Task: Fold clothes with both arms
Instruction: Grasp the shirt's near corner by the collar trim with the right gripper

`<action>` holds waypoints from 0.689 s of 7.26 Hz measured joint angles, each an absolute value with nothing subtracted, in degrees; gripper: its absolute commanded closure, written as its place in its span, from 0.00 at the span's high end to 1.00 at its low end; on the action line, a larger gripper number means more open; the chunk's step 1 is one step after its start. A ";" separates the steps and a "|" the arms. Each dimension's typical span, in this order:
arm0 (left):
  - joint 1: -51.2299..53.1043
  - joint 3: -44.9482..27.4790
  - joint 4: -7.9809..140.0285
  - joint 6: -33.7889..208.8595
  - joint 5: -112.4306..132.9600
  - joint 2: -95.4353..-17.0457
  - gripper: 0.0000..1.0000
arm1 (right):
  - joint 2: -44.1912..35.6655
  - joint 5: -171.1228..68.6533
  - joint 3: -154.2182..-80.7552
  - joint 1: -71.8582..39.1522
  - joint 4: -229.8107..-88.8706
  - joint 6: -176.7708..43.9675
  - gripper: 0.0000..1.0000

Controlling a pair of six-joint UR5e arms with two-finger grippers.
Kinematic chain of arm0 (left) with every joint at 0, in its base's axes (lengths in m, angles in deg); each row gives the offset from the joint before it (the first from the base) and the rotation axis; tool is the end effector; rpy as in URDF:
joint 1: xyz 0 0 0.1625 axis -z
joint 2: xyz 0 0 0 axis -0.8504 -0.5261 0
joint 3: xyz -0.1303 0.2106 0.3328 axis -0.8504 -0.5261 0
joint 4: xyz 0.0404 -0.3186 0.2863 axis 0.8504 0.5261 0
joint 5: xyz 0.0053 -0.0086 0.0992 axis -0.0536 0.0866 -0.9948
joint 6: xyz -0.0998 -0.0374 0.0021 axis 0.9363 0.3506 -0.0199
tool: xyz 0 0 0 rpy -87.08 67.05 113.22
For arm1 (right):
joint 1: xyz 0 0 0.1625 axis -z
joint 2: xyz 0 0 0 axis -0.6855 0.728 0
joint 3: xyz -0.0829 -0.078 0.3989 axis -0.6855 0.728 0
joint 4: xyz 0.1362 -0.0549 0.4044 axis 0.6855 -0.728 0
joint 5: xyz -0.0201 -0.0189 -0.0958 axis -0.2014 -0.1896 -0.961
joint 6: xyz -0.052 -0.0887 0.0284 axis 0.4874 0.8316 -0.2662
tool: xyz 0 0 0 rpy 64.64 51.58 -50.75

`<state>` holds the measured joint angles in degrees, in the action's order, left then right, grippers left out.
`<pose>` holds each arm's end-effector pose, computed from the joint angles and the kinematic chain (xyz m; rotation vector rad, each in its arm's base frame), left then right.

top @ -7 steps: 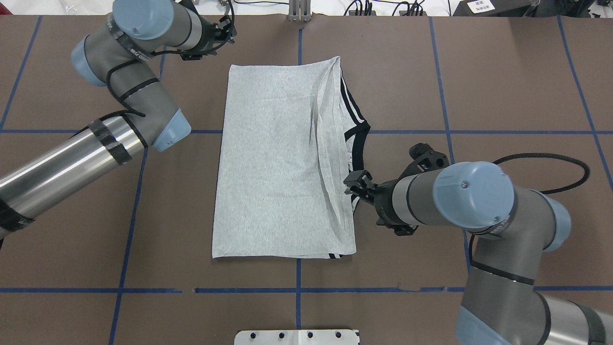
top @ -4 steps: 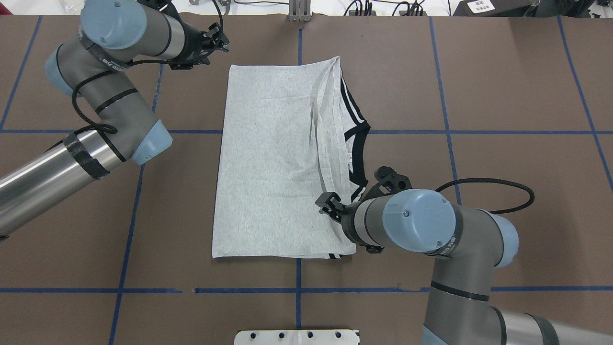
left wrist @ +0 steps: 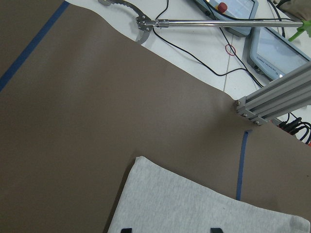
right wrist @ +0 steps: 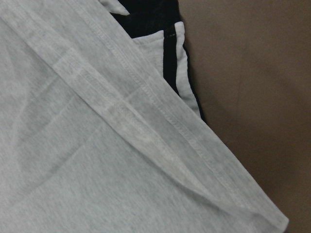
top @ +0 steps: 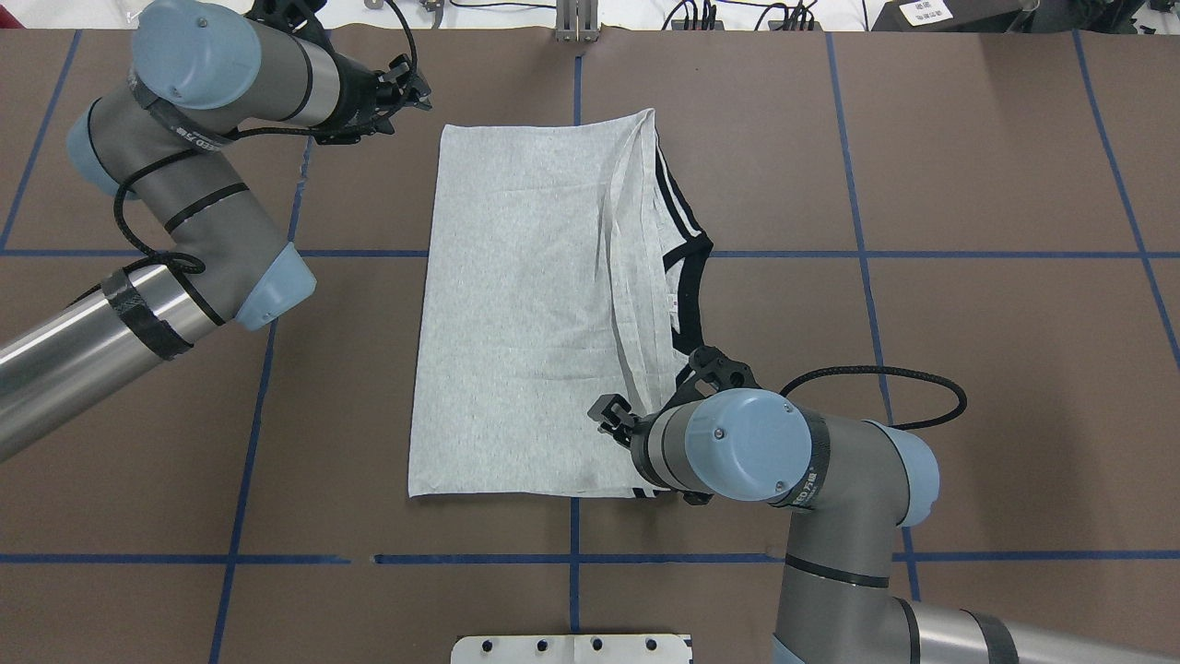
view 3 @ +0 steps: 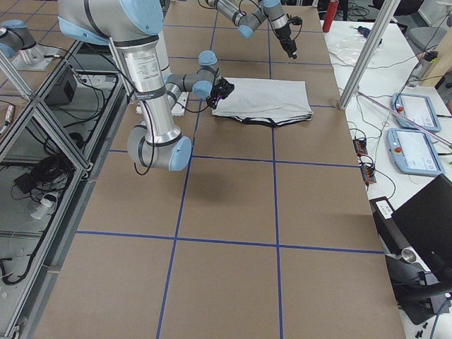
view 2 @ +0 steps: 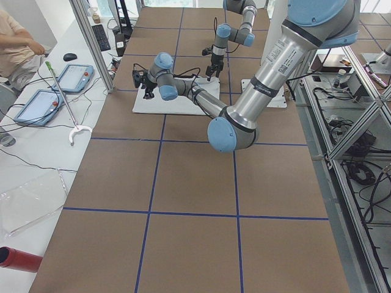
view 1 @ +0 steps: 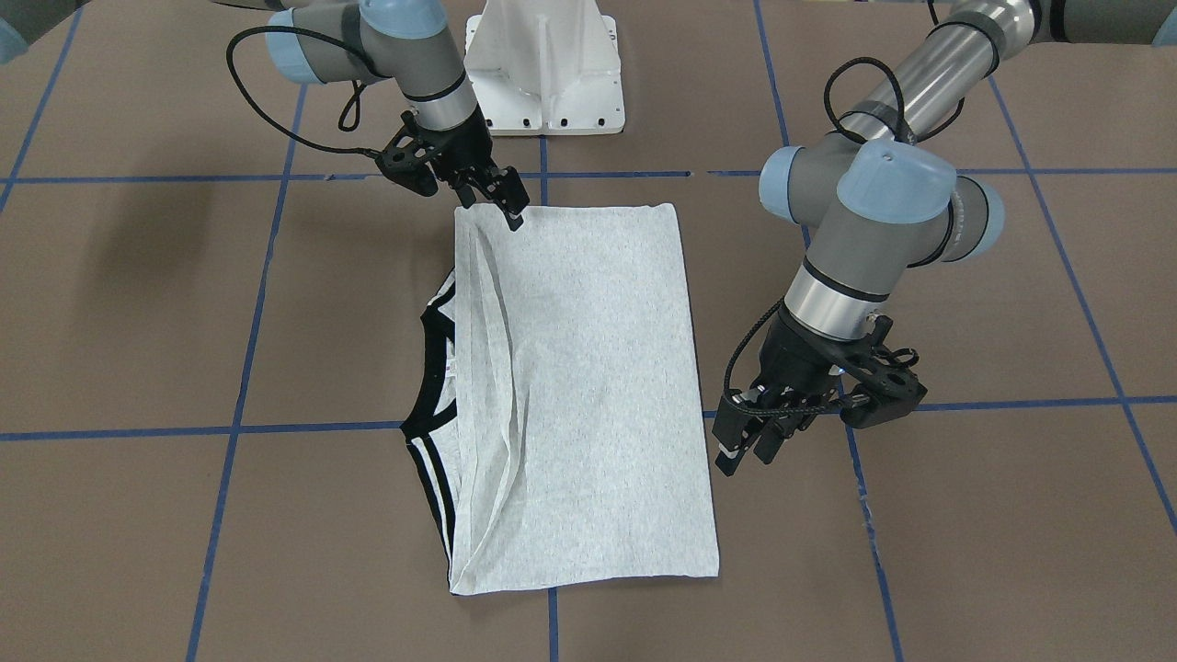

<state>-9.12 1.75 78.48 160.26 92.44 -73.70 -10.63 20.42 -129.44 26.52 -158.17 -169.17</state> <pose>0.4074 -0.6361 0.2549 0.3157 1.1457 -0.5788 -0.5732 -0.3027 0.2401 -0.1848 -0.9819 0.6974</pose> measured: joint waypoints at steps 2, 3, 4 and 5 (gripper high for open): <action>-9.16 1.73 78.44 160.26 92.34 -73.71 0.62 | -10.05 20.33 -128.77 26.96 -158.16 -169.19 1.00; -9.17 1.73 78.42 160.26 92.27 -73.71 0.62 | -9.85 20.15 -128.67 27.11 -158.12 -169.23 1.00; -9.15 1.70 78.40 160.26 92.20 -73.68 0.62 | -9.80 20.03 -128.60 27.15 -158.10 -169.24 1.00; -9.14 1.64 78.17 160.26 92.11 -73.66 0.62 | -9.81 19.99 -128.58 27.18 -158.09 -169.25 1.00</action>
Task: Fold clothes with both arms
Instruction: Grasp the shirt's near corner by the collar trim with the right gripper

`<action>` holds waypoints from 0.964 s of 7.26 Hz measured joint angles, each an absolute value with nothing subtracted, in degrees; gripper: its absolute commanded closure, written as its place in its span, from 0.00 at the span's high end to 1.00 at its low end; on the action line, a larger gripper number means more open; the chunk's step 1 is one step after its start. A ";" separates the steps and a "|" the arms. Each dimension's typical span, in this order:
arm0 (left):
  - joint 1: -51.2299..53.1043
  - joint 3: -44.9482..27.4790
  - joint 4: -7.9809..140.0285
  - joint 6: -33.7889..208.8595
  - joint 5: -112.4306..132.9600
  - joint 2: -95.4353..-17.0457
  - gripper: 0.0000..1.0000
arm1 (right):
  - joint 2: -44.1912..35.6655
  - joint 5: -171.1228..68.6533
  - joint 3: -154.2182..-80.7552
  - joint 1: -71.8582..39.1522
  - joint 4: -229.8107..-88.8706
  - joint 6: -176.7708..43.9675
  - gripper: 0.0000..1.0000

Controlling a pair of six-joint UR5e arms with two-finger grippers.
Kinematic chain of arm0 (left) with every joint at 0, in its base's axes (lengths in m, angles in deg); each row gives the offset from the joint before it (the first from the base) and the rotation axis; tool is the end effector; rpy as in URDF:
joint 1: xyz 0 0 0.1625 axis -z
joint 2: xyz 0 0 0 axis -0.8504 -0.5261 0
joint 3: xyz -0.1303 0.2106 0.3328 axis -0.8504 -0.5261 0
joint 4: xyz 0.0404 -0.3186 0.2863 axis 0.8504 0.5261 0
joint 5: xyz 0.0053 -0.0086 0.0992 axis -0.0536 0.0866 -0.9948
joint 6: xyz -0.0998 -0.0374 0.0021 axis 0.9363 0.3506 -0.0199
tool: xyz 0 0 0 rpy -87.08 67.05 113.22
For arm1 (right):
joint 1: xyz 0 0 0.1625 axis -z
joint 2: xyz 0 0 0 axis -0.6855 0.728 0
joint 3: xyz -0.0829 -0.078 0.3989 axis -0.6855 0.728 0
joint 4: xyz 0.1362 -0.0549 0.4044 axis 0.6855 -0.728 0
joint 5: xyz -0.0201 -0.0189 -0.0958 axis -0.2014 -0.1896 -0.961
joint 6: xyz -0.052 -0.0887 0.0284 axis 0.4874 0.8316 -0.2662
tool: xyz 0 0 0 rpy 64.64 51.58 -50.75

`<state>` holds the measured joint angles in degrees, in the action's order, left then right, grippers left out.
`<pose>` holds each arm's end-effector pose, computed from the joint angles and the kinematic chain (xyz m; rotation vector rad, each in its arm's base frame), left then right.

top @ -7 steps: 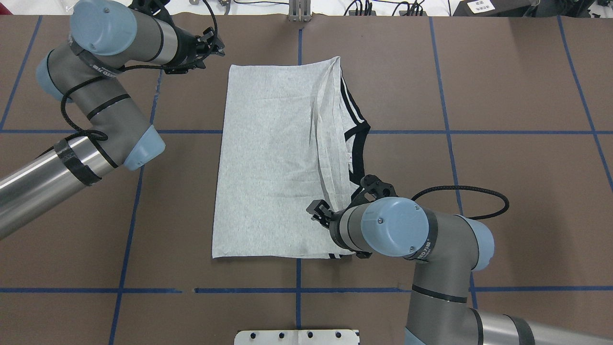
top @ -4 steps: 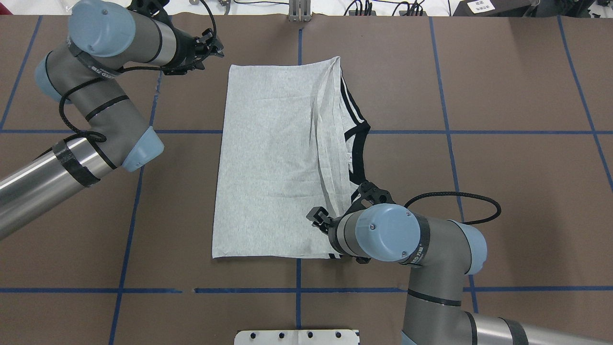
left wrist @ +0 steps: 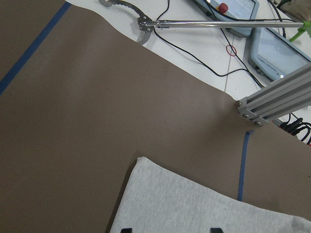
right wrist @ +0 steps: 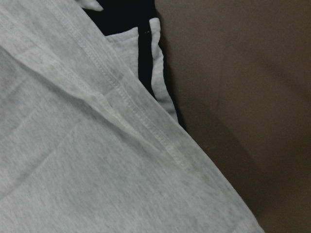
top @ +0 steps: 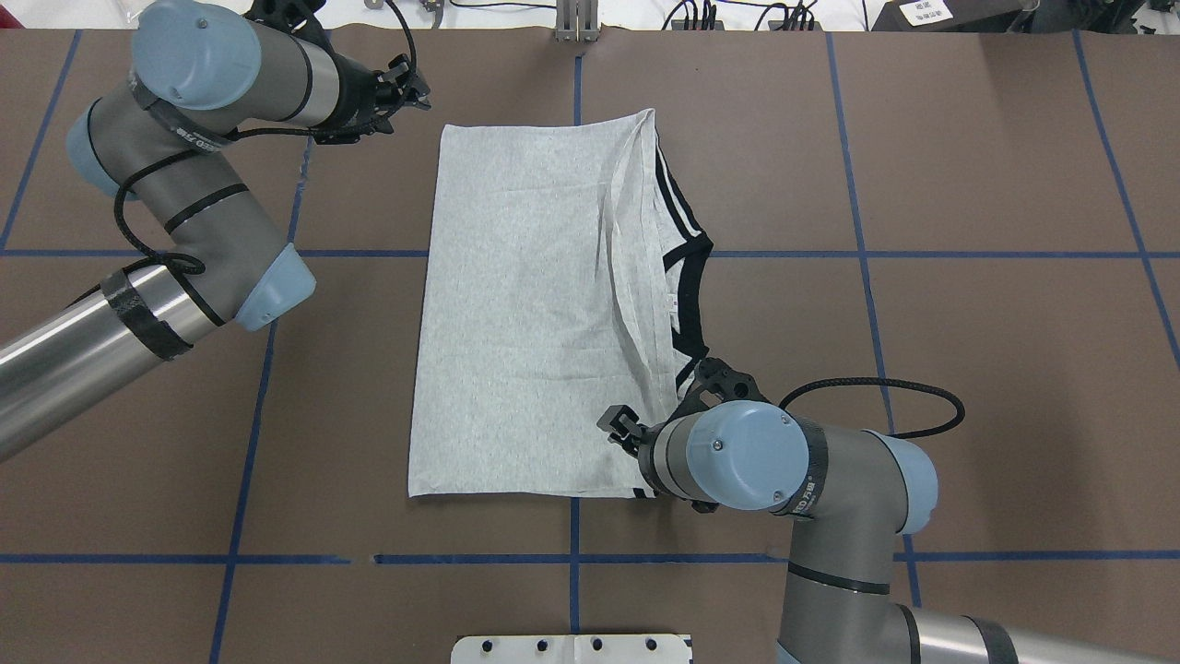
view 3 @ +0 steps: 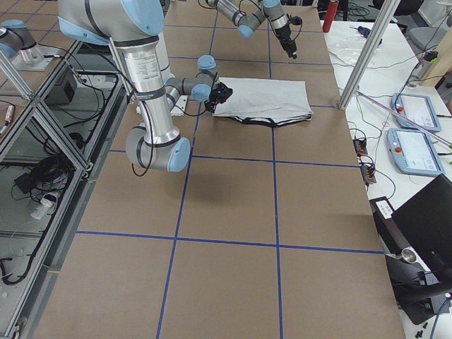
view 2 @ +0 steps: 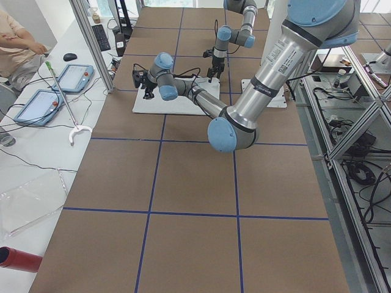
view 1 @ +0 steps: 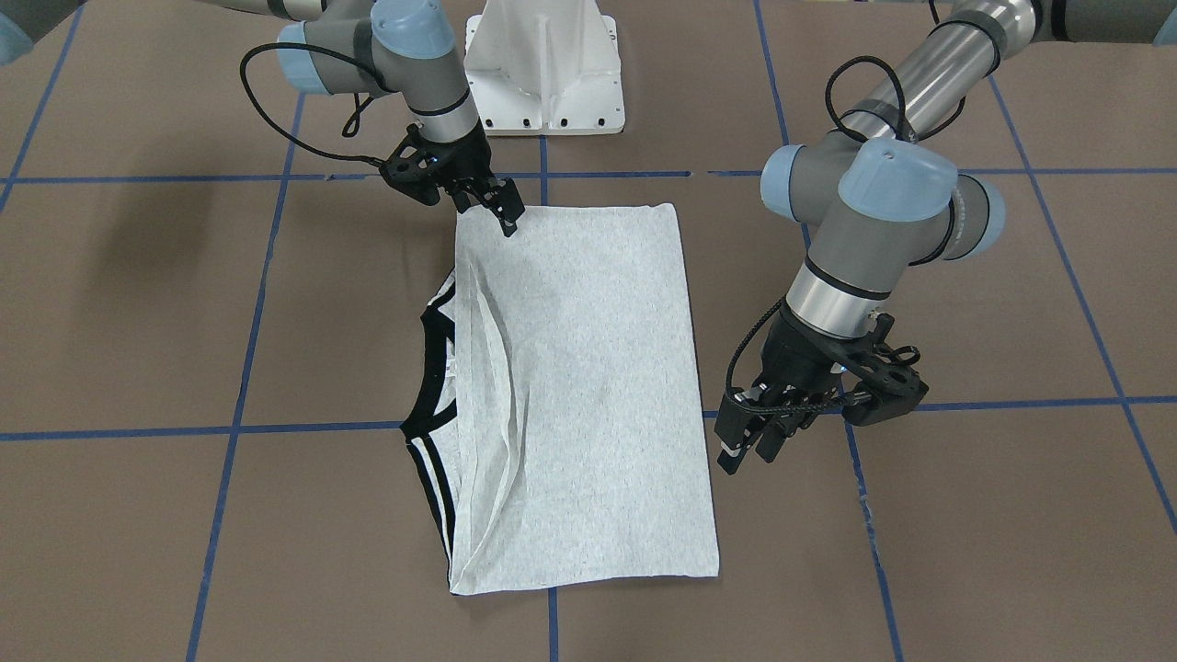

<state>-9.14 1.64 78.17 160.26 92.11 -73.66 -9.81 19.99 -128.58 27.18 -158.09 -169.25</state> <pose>0.4071 -0.6363 0.2553 0.3184 1.1403 -0.5831 -0.5794 -0.2977 0.2559 -0.1811 -0.9531 0.6966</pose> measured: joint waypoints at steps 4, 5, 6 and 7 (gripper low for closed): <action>-9.13 1.31 77.30 160.26 91.98 -73.65 0.62 | -9.88 19.96 -127.90 27.45 -158.11 -169.51 0.91; -9.13 1.27 77.28 160.25 91.98 -73.65 0.62 | -9.86 19.83 -127.88 27.62 -158.15 -170.00 0.64; -9.09 1.20 77.25 160.26 91.96 -73.62 0.62 | -9.84 19.44 -127.86 27.85 -158.17 -170.53 0.17; -9.07 1.16 77.24 160.26 91.98 -73.59 0.62 | -9.80 19.12 -127.86 28.04 -158.18 -171.23 0.00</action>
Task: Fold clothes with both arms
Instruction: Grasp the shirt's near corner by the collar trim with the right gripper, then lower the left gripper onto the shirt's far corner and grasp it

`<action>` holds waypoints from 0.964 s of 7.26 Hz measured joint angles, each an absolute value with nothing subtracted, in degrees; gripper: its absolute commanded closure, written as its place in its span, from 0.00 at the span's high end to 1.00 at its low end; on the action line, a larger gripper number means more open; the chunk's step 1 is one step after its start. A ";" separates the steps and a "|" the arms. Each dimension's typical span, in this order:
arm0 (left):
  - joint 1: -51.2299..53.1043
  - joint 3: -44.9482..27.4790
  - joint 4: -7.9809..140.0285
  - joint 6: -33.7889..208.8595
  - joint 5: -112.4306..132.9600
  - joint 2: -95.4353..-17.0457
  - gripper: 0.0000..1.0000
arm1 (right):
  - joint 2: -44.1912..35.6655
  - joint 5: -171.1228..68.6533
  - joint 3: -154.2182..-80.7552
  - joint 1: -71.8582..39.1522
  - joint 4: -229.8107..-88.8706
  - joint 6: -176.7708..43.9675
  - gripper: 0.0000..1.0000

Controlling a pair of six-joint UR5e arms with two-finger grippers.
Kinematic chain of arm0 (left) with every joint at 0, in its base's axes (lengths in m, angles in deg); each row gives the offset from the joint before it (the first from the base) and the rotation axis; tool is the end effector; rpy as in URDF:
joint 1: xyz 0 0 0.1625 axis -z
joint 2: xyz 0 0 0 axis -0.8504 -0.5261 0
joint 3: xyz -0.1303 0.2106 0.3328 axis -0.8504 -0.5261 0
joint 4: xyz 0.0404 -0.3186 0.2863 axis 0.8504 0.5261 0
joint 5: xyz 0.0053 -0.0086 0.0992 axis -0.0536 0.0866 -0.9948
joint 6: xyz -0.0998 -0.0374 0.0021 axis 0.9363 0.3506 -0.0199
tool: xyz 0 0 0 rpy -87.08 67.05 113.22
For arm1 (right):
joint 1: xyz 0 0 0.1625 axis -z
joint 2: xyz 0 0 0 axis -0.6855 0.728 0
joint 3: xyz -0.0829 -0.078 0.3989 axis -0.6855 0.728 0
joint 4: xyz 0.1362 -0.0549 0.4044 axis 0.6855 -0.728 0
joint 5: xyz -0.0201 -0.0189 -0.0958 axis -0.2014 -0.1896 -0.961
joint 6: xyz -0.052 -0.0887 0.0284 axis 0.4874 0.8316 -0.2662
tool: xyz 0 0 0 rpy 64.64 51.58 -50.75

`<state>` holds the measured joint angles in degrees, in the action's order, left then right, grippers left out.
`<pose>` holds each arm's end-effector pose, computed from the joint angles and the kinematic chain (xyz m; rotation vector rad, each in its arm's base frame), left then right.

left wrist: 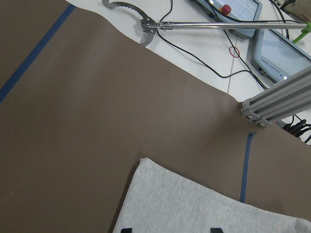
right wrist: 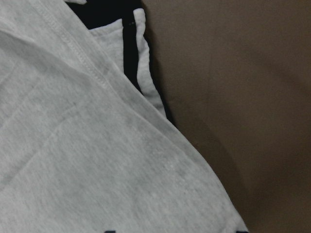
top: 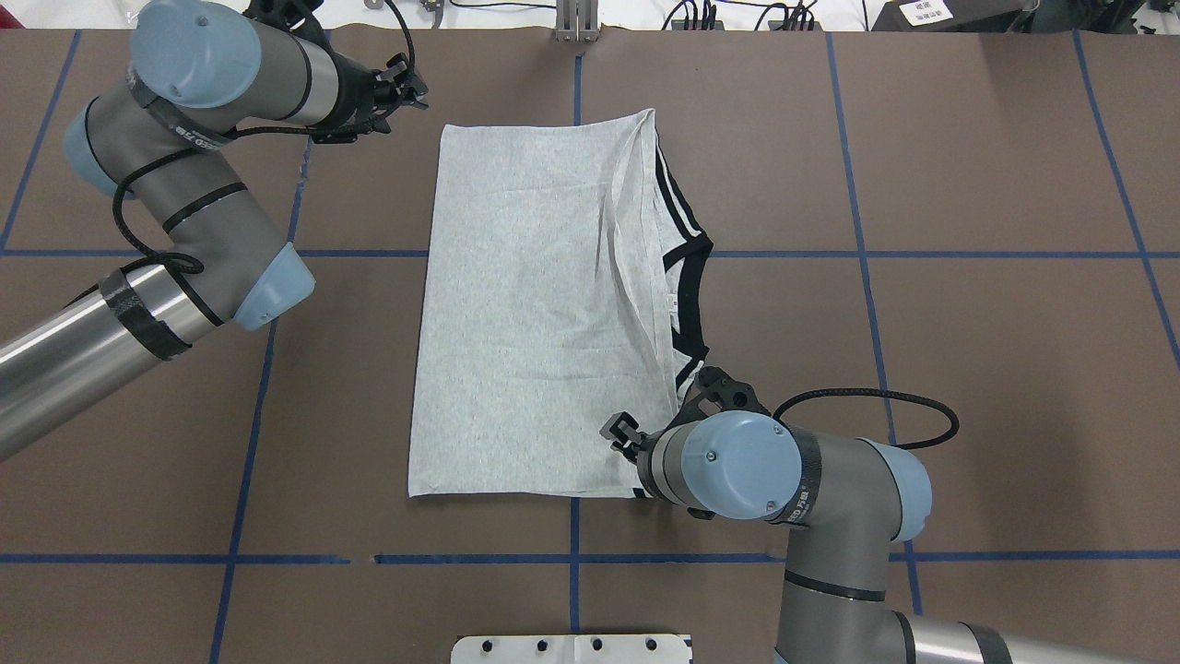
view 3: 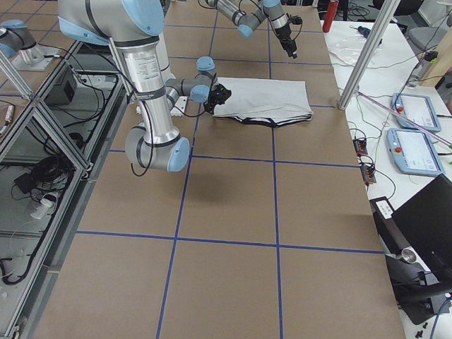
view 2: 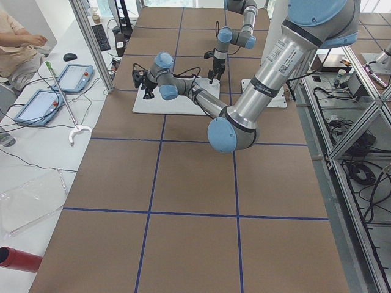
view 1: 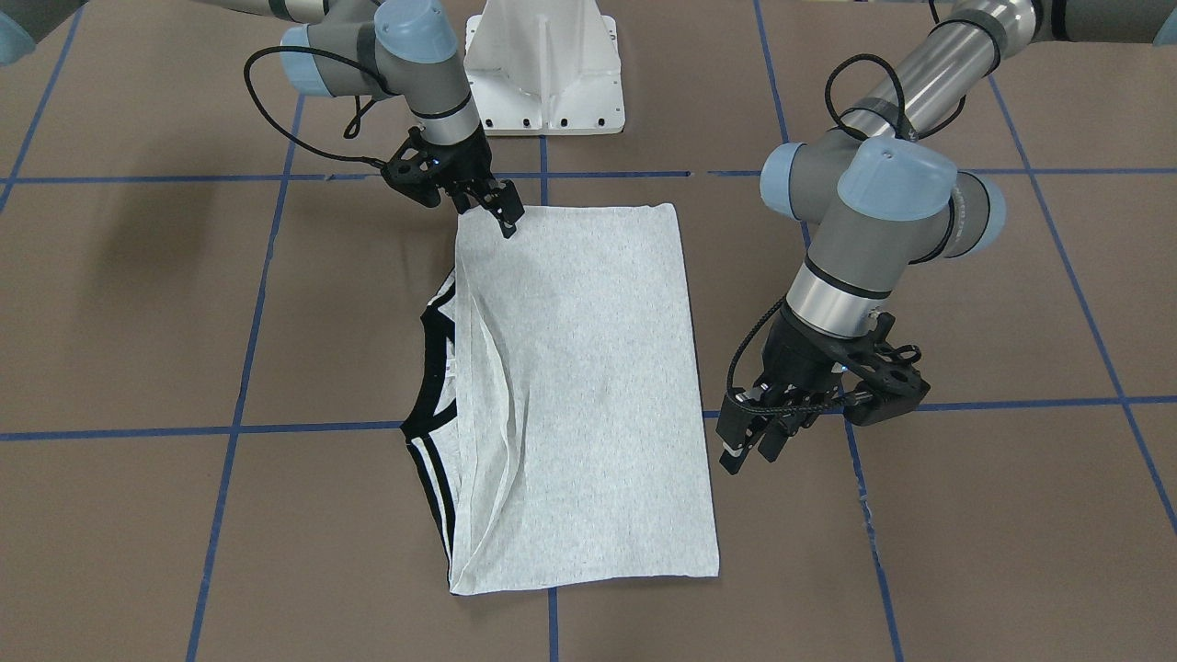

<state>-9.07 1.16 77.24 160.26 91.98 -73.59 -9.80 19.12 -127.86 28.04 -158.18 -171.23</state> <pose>0.4053 -0.6359 0.2542 0.3166 1.1316 -0.5880 -0.5869 -0.2915 0.2621 -0.1889 -0.9376 0.7242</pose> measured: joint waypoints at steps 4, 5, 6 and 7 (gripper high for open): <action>-9.17 -2.11 76.20 160.27 92.12 -71.31 0.62 | -9.73 18.91 -128.92 28.06 -157.83 -172.63 0.00; -9.55 -2.90 75.72 160.50 92.18 -71.01 0.62 | -9.73 18.93 -129.50 27.83 -157.86 -173.32 0.00; -10.82 -4.21 75.53 161.71 92.17 -70.42 0.62 | -9.38 18.96 -130.74 27.57 -158.00 -173.83 0.00; -13.32 -6.96 75.44 164.86 92.04 -69.07 0.62 | -8.47 19.00 -132.45 27.41 -158.16 -174.57 0.00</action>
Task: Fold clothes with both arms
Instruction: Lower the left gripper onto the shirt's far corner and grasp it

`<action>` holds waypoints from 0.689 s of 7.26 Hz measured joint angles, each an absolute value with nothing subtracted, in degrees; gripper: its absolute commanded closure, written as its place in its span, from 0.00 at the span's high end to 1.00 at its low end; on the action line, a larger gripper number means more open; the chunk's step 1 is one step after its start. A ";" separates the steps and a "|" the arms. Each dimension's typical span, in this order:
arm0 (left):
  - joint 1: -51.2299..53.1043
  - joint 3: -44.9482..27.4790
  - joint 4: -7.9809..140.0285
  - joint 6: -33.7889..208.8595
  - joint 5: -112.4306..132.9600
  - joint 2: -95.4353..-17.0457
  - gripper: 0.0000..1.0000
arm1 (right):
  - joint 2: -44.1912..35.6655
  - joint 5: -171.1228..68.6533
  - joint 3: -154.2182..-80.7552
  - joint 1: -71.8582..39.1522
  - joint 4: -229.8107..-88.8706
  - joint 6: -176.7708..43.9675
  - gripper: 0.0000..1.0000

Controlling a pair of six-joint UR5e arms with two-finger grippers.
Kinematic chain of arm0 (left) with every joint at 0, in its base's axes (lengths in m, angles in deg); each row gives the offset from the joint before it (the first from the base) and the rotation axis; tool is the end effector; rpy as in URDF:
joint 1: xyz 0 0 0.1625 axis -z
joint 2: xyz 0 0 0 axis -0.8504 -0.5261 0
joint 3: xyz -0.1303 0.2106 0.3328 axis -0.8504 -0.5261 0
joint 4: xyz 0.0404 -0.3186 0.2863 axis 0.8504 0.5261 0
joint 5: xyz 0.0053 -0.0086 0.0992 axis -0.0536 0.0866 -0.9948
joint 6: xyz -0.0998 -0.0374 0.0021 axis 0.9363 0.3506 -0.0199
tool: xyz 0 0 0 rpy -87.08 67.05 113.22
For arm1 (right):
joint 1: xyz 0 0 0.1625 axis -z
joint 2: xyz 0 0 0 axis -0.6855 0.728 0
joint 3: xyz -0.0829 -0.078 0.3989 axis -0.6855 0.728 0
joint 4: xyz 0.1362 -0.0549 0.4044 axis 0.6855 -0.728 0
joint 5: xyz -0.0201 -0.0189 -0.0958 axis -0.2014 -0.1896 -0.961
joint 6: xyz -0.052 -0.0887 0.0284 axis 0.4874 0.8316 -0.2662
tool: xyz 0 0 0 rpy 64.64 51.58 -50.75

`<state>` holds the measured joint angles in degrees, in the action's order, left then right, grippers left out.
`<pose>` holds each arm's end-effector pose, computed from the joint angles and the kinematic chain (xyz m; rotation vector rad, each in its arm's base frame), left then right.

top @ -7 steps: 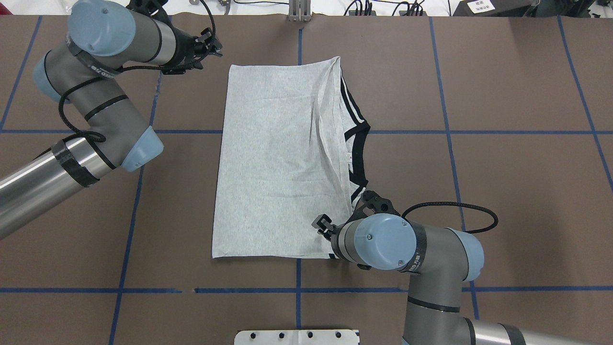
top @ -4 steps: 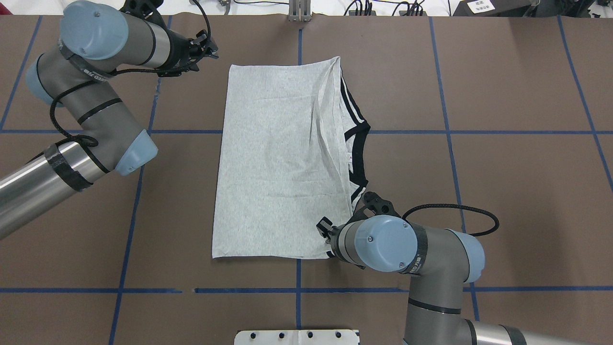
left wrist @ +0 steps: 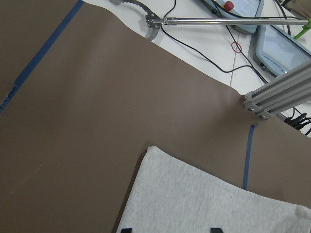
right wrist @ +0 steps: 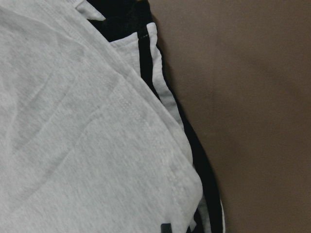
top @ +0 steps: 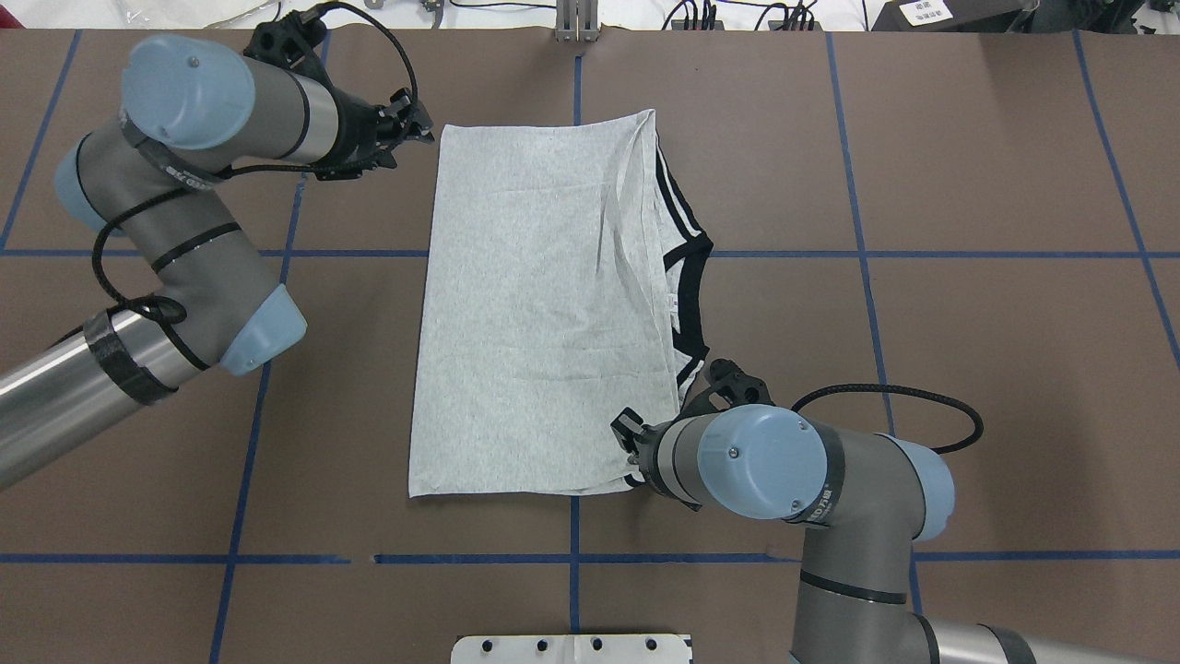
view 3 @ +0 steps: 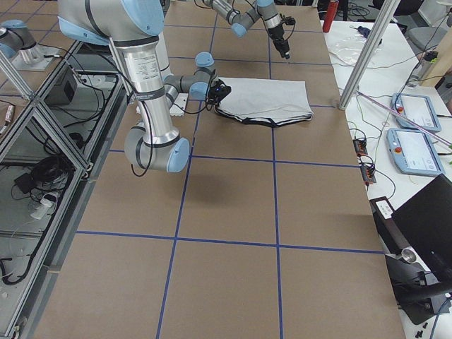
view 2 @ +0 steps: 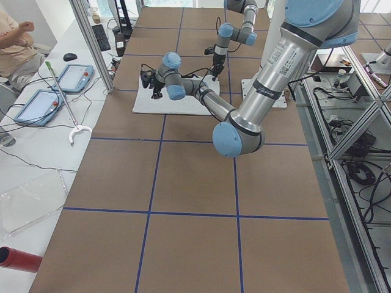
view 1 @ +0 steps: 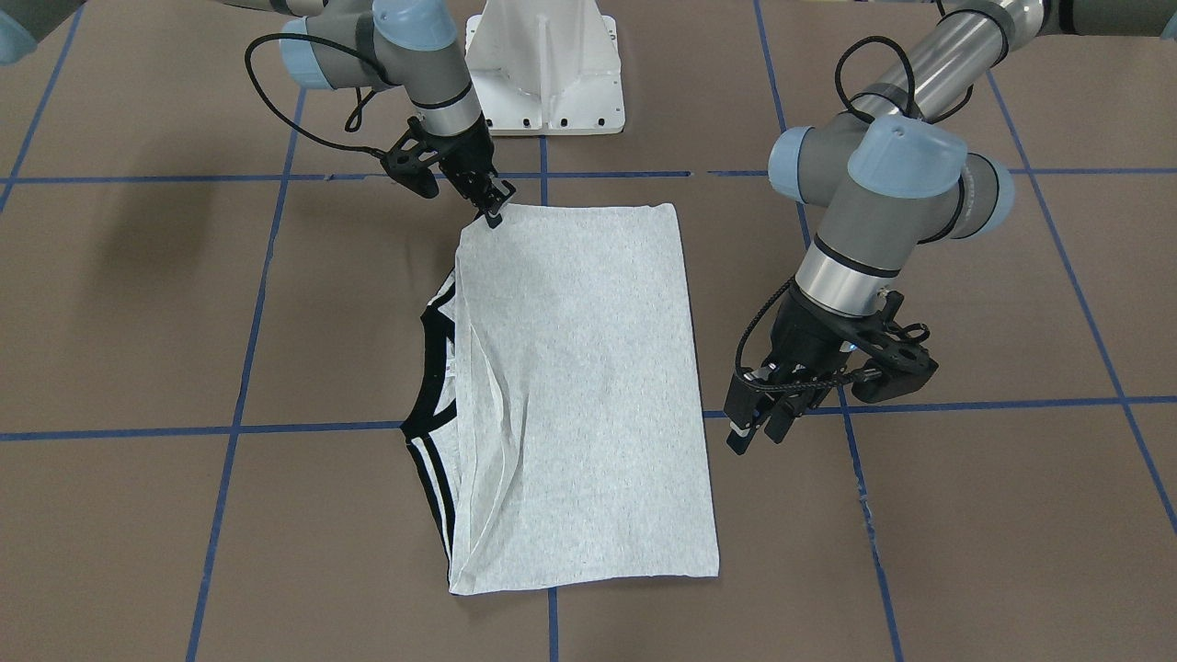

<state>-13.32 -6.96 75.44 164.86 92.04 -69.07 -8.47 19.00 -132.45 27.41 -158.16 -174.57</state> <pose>0.4222 -0.5749 0.2463 0.2405 1.1818 -0.5840 -0.5595 -0.2913 0.2403 -0.2191 -0.9953 0.7789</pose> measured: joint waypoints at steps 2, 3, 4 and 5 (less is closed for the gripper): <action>-19.48 -15.75 74.45 172.54 90.68 -64.38 0.62 | -6.94 18.99 -134.74 27.40 -158.24 -176.42 0.00; -21.76 -19.54 72.10 174.22 89.61 -62.77 0.64 | -6.47 18.94 -135.17 27.42 -158.21 -176.93 0.00; -23.20 -21.97 69.72 174.89 89.00 -62.07 0.66 | -6.03 18.92 -135.31 27.47 -158.17 -177.14 0.28; -24.05 -23.02 68.50 175.17 88.72 -61.82 0.66 | -5.74 18.89 -135.26 27.49 -158.13 -177.22 0.42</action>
